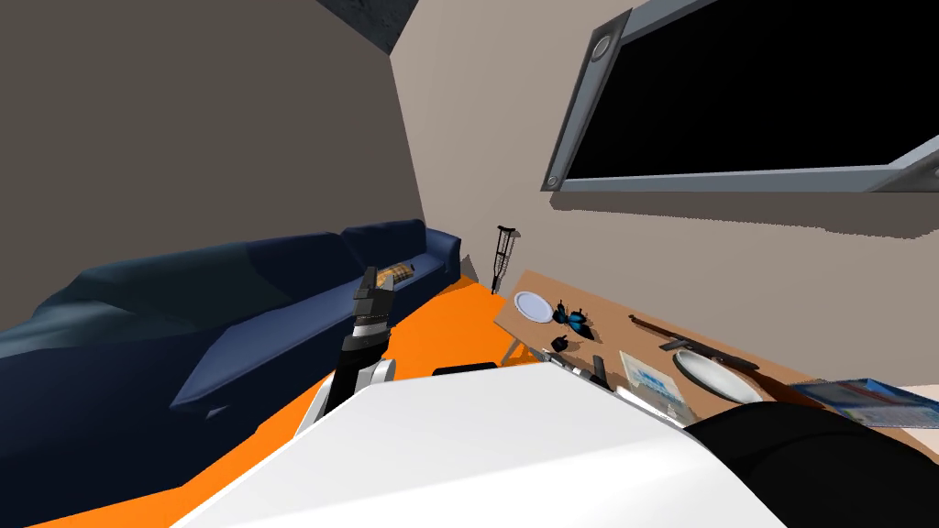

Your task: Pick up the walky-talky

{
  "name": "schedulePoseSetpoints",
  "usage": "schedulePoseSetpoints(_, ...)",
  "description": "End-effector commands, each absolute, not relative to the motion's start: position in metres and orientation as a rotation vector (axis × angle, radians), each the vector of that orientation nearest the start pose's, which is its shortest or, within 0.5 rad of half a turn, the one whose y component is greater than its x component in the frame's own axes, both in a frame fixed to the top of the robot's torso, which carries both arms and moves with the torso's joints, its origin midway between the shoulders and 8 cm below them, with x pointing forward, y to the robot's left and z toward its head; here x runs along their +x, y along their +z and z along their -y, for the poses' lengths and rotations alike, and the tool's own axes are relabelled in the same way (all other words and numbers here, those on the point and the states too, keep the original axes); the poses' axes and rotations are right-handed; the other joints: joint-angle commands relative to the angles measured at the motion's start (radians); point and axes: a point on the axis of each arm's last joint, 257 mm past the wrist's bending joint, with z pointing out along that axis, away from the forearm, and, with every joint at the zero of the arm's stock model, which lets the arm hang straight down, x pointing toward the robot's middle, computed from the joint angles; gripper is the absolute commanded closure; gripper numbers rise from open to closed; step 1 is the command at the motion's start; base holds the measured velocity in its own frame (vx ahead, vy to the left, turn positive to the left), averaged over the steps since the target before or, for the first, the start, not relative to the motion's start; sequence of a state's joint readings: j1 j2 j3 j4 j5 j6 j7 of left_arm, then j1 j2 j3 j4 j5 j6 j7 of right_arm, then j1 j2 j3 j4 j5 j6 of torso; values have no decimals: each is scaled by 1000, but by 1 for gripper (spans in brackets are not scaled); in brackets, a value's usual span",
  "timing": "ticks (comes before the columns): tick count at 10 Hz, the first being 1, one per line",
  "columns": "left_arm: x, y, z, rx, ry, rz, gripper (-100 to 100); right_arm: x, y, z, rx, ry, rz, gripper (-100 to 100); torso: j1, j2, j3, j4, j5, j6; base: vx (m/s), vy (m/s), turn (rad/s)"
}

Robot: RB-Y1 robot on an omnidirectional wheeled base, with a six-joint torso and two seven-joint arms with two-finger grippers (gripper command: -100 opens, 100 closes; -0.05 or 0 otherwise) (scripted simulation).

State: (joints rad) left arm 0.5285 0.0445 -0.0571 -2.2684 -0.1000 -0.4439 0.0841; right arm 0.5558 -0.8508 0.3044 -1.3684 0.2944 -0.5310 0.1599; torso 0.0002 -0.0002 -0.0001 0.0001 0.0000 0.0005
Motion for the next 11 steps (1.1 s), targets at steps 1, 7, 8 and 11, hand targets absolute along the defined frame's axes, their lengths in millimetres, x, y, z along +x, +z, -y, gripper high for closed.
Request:
schedulePoseSetpoints(1,357,-4,-250,-682,-1341,-754,0,217,-452,400,167,528,-2274,-100,0,0,0,0,0,0,-2,6,106)
schedulePoseSetpoints(7,357,-4,-250,-682,-1341,-754,0,168,-474,495,47,273,-2472,-100,0,0,0,0,0,0,-7,3,111)
schedulePoseSetpoints(8,357,-4,-250,-682,-1341,-754,0,168,-474,495,46,273,-2472,-100,0,1,0,0,0,0,-7,0,45)
schedulePoseSetpoints(11,357,-4,-250,-682,-1341,-754,0,144,-471,554,-35,110,-2564,-100,0,0,0,0,0,0,-3,6,115)
